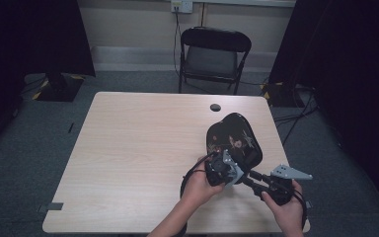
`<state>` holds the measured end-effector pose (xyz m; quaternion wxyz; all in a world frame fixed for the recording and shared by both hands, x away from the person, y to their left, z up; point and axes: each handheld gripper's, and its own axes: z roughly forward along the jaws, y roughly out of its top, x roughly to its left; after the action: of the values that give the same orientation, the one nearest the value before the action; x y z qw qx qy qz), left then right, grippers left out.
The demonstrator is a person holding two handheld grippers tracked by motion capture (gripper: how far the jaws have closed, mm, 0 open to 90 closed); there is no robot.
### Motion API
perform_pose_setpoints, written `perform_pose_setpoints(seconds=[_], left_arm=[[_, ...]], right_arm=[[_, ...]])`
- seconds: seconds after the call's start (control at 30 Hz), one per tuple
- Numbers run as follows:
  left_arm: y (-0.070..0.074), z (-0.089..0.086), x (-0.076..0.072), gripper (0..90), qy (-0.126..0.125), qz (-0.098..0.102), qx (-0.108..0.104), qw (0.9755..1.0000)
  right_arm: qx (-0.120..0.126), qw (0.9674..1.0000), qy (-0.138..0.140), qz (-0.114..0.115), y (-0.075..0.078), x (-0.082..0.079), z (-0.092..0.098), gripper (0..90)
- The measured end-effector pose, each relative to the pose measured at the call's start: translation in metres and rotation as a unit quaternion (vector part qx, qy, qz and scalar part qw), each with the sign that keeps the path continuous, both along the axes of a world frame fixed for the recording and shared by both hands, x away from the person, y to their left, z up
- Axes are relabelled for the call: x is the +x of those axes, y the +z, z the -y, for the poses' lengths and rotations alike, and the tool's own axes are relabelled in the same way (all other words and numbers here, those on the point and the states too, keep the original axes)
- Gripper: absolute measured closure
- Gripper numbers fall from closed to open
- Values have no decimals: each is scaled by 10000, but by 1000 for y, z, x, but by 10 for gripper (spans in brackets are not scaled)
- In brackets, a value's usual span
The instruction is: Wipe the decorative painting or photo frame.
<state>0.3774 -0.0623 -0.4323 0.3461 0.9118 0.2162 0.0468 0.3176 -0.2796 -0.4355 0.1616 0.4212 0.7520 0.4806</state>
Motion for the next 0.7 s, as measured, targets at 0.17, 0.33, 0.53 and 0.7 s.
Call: perform_pose_setpoints(seconds=[0.17, 0.33, 0.53, 0.7], left_arm=[[-12, 1, 0, 824, 46, -134, 48, 9999], [-18, -1, -1, 823, 45, -195, 150, 9997], [-6, -11, -3, 824, 51, -112, 70, 9999], [34, -22, -9, 825, 69, 236, -236, 9994]], right_arm=[[16, 10000, 33, -21, 1, 0, 0, 596], [24, 10000, 33, -8, 2, -1, 2, 597], [54, 10000, 13, -25, 3, -1, 6, 609], [62, 9999, 64, -52, 3, -2, 7, 623]])
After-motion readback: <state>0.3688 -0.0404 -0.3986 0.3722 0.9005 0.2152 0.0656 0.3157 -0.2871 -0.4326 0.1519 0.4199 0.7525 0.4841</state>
